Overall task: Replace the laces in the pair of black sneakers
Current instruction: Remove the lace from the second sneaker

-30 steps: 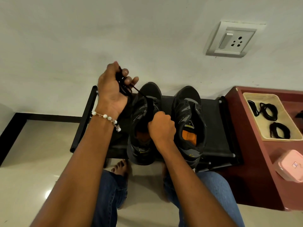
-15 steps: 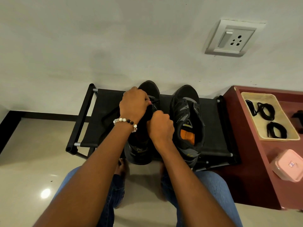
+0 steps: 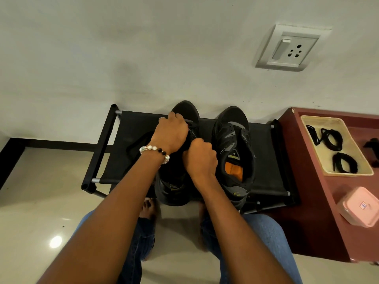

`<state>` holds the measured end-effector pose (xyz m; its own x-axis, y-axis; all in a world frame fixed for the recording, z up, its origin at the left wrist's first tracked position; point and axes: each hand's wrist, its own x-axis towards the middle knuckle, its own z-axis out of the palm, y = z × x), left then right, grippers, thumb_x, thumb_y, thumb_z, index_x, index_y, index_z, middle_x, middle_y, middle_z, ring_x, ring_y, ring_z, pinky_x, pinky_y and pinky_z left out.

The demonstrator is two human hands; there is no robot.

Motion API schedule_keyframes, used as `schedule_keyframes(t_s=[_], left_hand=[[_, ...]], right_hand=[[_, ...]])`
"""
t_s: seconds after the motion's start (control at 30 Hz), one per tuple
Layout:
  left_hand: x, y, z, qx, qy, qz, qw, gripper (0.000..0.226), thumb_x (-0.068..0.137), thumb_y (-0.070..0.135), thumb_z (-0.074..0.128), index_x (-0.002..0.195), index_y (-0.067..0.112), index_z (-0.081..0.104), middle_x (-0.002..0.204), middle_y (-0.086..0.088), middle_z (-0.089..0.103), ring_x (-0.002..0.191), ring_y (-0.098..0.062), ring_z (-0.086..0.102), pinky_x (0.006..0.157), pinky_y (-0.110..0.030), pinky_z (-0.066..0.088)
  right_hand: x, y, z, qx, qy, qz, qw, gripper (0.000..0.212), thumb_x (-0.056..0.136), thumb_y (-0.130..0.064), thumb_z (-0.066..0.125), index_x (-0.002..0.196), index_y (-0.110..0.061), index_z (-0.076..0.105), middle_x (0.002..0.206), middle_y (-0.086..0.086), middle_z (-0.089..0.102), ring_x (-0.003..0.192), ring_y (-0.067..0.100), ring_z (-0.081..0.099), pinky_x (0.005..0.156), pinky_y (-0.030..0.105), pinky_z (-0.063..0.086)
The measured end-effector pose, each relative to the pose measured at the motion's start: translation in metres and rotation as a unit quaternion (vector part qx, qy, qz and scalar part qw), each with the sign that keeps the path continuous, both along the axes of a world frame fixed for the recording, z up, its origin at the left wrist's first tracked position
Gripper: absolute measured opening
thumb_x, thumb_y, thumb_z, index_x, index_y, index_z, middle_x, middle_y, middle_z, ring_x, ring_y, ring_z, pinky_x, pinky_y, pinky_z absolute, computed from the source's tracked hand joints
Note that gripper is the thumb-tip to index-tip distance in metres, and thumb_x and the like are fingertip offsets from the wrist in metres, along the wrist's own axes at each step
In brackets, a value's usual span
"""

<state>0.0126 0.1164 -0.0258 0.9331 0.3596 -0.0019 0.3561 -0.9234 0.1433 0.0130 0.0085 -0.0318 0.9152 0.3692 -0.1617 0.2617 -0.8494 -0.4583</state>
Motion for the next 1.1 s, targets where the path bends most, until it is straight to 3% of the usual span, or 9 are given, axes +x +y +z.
schedule_keyframes(t_s=[0.13, 0.27, 0.47, 0.53, 0.6, 0.73, 0.9, 1.0, 1.1], left_hand=[[-0.011, 0.008, 0.018, -0.172, 0.003, 0.048, 0.984, 0.035, 0.103, 0.016, 0.036, 0.081, -0.003, 0.056, 0.087, -0.015, 0.055, 0.092, -0.036, 0.057, 0.077, -0.042, 0.042], [-0.015, 0.009, 0.019, -0.396, -0.022, 0.161, 0.904, 0.041, 0.104, 0.023, 0.034, 0.093, -0.007, 0.059, 0.088, -0.016, 0.055, 0.081, -0.025, 0.051, 0.082, -0.043, 0.047], [-0.022, 0.034, 0.016, -0.657, -0.187, 0.315, 0.659, 0.026, 0.1, 0.01, 0.032, 0.08, 0.008, 0.047, 0.073, -0.006, 0.046, 0.07, -0.019, 0.051, 0.076, -0.033, 0.053], [-0.028, 0.042, 0.009, -0.605, -0.192, 0.342, 0.693, 0.023, 0.1, 0.015, 0.037, 0.083, 0.005, 0.05, 0.076, -0.008, 0.048, 0.067, -0.021, 0.053, 0.064, -0.034, 0.055], [-0.032, 0.047, 0.0, -0.461, -0.141, 0.349, 0.804, 0.027, 0.097, 0.02, 0.048, 0.077, 0.003, 0.057, 0.079, -0.01, 0.057, 0.068, -0.022, 0.057, 0.057, -0.03, 0.052], [-0.042, 0.042, 0.007, -0.238, -0.098, 0.248, 0.934, 0.022, 0.088, 0.025, 0.062, 0.068, 0.017, 0.066, 0.095, -0.014, 0.069, 0.091, -0.032, 0.063, 0.085, -0.044, 0.053], [-0.053, 0.027, 0.051, -0.446, 0.042, 0.073, 0.891, 0.025, 0.091, 0.027, 0.065, 0.114, 0.02, 0.06, 0.107, 0.0, 0.065, 0.096, -0.017, 0.064, 0.085, -0.037, 0.057], [-0.055, 0.018, 0.035, -0.327, 0.133, 0.025, 0.935, 0.048, 0.082, 0.032, 0.074, 0.122, 0.015, 0.053, 0.113, 0.0, 0.057, 0.105, -0.02, 0.057, 0.091, -0.037, 0.052], [-0.055, 0.004, 0.009, -0.251, 0.072, 0.071, 0.963, 0.045, 0.089, 0.025, 0.061, 0.128, 0.009, 0.046, 0.115, -0.009, 0.047, 0.11, -0.033, 0.05, 0.086, -0.037, 0.045]], right_hand=[[0.0, -0.001, 0.003, 0.003, -0.001, 0.012, 1.0, 0.027, 0.097, -0.021, 0.048, 0.111, 0.001, 0.057, 0.104, 0.017, 0.064, 0.094, 0.037, 0.064, 0.061, 0.034, 0.04], [-0.002, -0.001, 0.005, -0.002, 0.005, 0.019, 1.0, 0.028, 0.096, -0.02, 0.05, 0.112, 0.002, 0.056, 0.103, 0.017, 0.063, 0.093, 0.037, 0.064, 0.061, 0.035, 0.043], [0.0, -0.004, 0.008, -0.011, 0.012, 0.028, 0.999, 0.026, 0.095, -0.017, 0.051, 0.111, 0.003, 0.056, 0.103, 0.017, 0.061, 0.093, 0.037, 0.062, 0.061, 0.033, 0.04], [-0.001, -0.004, 0.01, -0.013, 0.011, 0.032, 0.999, 0.025, 0.095, -0.017, 0.051, 0.11, 0.003, 0.056, 0.099, 0.016, 0.061, 0.091, 0.036, 0.062, 0.06, 0.033, 0.039], [0.001, -0.005, 0.009, -0.008, 0.018, 0.026, 0.999, 0.023, 0.096, -0.018, 0.05, 0.107, 0.001, 0.057, 0.089, 0.012, 0.055, 0.088, 0.036, 0.062, 0.058, 0.033, 0.038], [0.01, -0.004, 0.013, 0.012, 0.047, 0.043, 0.998, 0.037, 0.095, -0.031, 0.053, 0.121, -0.005, 0.051, 0.112, 0.015, 0.054, 0.105, 0.039, 0.057, 0.07, 0.038, 0.044], [0.033, 0.002, 0.019, 0.116, -0.008, 0.115, 0.987, 0.047, 0.093, -0.025, 0.052, 0.139, -0.018, 0.047, 0.134, 0.012, 0.046, 0.124, 0.034, 0.044, 0.1, 0.054, 0.042], [0.038, 0.007, 0.016, 0.123, -0.026, 0.146, 0.981, 0.043, 0.092, -0.015, 0.047, 0.134, -0.015, 0.056, 0.127, 0.012, 0.049, 0.119, 0.032, 0.047, 0.097, 0.052, 0.044], [0.038, 0.012, 0.014, 0.052, -0.054, 0.16, 0.984, 0.041, 0.093, -0.018, 0.045, 0.132, -0.011, 0.057, 0.127, 0.01, 0.044, 0.117, 0.03, 0.042, 0.094, 0.051, 0.044]])
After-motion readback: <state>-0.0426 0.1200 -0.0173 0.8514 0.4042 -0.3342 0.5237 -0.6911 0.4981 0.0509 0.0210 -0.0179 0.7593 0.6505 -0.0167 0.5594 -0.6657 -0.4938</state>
